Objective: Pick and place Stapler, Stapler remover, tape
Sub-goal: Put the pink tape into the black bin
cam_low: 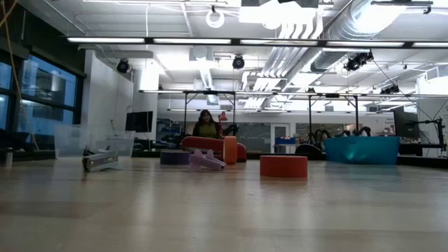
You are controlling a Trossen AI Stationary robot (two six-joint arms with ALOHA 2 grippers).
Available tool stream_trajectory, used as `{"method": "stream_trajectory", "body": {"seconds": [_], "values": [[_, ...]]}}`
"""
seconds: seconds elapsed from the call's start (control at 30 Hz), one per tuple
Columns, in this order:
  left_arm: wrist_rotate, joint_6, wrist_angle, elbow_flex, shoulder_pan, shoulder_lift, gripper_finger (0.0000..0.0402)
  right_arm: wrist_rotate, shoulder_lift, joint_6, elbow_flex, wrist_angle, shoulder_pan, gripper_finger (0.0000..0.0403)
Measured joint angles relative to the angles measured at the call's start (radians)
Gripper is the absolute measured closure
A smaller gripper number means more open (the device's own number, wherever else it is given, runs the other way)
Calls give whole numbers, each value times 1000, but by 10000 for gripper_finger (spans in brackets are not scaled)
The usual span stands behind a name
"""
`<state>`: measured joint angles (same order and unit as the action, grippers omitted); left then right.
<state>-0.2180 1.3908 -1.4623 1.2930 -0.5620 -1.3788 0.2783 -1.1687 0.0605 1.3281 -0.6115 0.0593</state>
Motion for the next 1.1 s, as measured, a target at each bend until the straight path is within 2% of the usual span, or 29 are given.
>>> {"method": "stream_trajectory", "body": {"seconds": [0.23,0.47,0.6,0.9,1.1], "values": [[66,362,114,-98,-147,0,368,-2,0,0,0,0,0,125],[43,642,184,-183,-257,0,368,-24,0,0,0,0,0,125],[41,723,241,-233,-273,0,368,-24,0,0,0,0,0,125],[-23,768,419,-366,-270,0,368,-46,0,-1,-1,0,0,125],[-17,785,435,-405,-269,0,368,-46,0,-1,-1,0,0,125]]}}
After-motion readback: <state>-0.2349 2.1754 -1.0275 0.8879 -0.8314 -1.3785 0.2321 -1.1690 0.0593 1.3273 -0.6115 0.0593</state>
